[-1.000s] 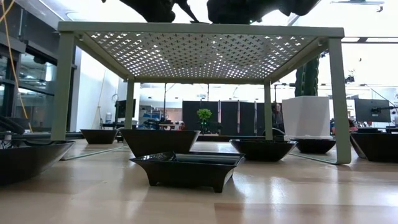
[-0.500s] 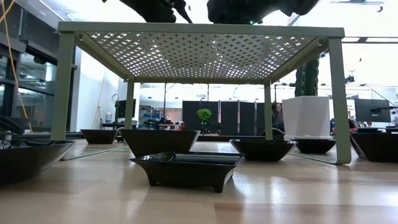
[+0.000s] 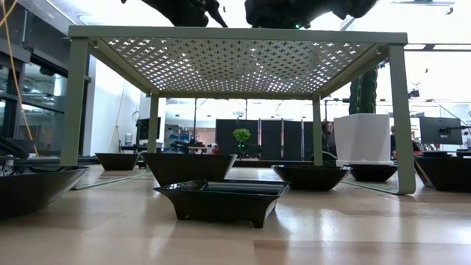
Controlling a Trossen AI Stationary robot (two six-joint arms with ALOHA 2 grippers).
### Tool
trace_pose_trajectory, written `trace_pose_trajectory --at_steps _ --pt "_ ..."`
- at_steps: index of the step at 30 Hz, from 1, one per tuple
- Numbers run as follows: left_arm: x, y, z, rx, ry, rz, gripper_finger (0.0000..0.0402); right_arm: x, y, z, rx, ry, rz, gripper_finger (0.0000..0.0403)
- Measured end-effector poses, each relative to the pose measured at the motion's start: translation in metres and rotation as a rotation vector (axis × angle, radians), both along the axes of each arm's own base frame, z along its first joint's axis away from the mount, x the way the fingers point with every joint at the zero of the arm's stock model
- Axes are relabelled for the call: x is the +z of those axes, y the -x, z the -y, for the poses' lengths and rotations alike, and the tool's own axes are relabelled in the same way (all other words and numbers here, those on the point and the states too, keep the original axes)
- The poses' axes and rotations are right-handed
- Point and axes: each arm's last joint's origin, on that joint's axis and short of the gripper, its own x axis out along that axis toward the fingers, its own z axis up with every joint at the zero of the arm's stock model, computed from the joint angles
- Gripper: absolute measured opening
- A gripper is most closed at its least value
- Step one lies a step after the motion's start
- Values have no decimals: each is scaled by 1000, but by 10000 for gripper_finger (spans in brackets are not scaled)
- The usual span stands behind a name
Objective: Pick & Place Mini shaped plates
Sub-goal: Put the black square shaped plate on the shelf
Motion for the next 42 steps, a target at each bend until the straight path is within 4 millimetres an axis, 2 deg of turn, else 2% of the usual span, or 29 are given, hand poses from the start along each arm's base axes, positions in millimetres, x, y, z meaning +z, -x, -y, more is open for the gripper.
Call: trace_pose_trajectory --at_steps 18,30,42 --pt "0 0 0 -5 1 1 150 0 0 0 11 -6 4 0" --pt "0 0 0 -1 37 32 82 0 0 0 10 -13 9 0" --pt "0 0 0 -3 42 35 72 -1 -1 1 31 -27 20 0"
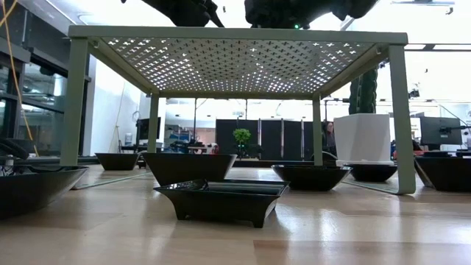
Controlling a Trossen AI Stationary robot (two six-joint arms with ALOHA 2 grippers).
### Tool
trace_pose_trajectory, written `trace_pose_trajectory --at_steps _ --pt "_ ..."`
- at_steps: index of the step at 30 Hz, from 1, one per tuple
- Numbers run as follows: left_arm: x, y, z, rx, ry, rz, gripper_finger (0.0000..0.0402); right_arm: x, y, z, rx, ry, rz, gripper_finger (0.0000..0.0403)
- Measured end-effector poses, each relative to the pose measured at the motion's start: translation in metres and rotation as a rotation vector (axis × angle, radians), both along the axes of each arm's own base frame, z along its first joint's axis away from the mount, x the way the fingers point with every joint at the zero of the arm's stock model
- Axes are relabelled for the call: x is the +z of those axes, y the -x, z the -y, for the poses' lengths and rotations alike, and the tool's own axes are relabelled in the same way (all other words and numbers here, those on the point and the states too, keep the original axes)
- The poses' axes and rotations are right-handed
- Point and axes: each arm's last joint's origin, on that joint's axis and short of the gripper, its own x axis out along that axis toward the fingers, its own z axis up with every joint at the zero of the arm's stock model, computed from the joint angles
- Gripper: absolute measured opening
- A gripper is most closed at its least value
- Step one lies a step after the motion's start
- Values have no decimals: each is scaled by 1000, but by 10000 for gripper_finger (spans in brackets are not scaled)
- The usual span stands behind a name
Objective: Pick & Place Mini shaped plates
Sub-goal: Put the black square shaped plate on the shelf
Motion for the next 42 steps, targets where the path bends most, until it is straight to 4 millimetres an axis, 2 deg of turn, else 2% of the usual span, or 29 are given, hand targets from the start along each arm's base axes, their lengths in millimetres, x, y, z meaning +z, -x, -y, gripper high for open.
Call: trace_pose_trajectory --at_steps 12,26,30,37,42 --pt "0 0 0 3 0 -5 15 -1 0 1 -12 -9 -1 0" --pt "-1 0 0 3 1 -9 9 -1 0 1 -9 -4 -8 5" --pt "-1 0 0 4 0 -10 8 -1 0 0 -3 -4 -5 38" --pt "0 0 -1 18 -2 -3 2 3 0 0 -9 -6 38 132" --pt "0 1 -1 51 -8 -5 1 8 0 -6 -14 -4 96 180"
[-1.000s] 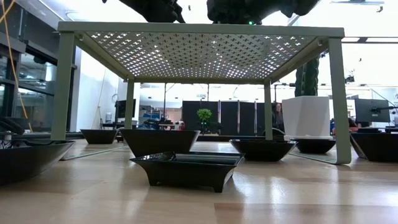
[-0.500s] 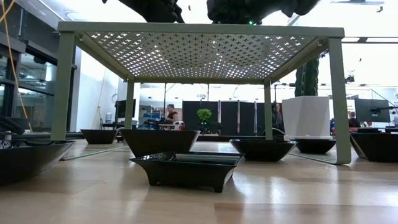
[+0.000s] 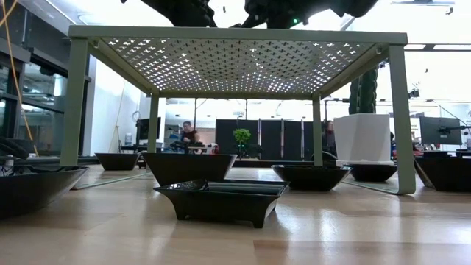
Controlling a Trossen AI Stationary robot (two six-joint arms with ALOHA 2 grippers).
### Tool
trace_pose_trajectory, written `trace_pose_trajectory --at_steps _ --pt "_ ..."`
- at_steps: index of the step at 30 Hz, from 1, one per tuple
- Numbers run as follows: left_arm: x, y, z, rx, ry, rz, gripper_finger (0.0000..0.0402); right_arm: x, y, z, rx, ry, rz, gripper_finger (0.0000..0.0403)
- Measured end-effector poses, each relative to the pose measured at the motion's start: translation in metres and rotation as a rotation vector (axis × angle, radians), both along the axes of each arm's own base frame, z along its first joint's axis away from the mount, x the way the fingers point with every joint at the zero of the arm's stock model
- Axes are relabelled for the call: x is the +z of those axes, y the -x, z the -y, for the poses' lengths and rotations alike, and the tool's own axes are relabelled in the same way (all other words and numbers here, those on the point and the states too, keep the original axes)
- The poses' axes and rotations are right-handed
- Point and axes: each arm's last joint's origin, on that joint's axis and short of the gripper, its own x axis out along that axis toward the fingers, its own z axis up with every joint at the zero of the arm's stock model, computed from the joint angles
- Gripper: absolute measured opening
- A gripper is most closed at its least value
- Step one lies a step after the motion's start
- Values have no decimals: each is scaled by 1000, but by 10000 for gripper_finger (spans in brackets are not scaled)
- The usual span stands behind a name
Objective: Pick & Place Mini shaped plates
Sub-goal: Put the black square shaped plate on the shelf
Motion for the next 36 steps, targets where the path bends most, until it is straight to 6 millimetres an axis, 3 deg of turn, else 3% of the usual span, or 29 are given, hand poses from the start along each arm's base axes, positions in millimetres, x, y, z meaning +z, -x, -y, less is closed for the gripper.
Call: trace_pose_trajectory --at_steps 9,16,25,30,36 --pt "3 3 -2 104 7 34 1 7 5 -9 -171 31 33 197" --pt "16 25 -1 131 64 67 0 13 10 -8 -255 5 75 197" --pt "17 67 5 103 412 105 0 30 21 -7 -270 -46 182 197" --pt "6 79 10 82 674 67 0 35 25 -6 -297 -50 195 197" --pt "-7 87 16 59 871 -69 0 35 25 -6 -299 -50 192 197"
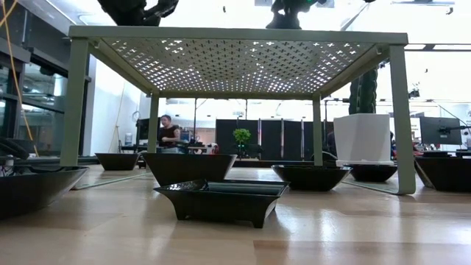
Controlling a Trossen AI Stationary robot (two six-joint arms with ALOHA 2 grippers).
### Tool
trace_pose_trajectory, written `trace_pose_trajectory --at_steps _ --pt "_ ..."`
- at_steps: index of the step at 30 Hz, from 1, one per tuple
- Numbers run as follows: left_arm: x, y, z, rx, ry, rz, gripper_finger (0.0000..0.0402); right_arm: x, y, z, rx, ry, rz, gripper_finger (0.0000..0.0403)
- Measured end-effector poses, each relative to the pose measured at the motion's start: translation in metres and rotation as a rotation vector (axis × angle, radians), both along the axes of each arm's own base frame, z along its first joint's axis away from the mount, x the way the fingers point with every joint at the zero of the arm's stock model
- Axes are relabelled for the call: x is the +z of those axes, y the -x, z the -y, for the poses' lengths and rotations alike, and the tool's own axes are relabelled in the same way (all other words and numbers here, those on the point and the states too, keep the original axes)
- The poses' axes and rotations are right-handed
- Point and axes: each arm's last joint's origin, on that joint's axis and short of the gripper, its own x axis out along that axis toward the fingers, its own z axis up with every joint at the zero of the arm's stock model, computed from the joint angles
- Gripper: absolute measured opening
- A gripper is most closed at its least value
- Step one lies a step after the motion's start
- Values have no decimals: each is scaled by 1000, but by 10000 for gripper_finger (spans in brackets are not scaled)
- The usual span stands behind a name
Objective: Pick & Place Mini shaped plates
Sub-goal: Put the black square shaped plate on the shelf
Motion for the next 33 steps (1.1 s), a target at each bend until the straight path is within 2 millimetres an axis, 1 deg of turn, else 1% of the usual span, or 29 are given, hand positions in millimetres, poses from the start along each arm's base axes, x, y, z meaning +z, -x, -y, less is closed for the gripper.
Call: trace_pose_trajectory --at_steps 3,6,14,23,26,30,33 --pt "-3 2 3 -19 63 -28 0 0 0 0 0 0 0 197" --pt "-4 2 9 -39 83 -30 0 0 0 0 0 0 0 197" --pt "-5 4 40 -182 96 -52 0 0 0 0 0 0 -1 197" --pt "-6 7 64 -203 112 -46 0 0 0 0 6 -14 26 197" --pt "-9 3 68 -195 134 -47 0 0 0 0 7 -20 39 197" --pt "-19 -5 73 -182 142 -99 0 0 0 0 7 -20 37 197" --pt "-29 -12 75 -159 109 -140 0 0 0 0 5 -21 37 197"
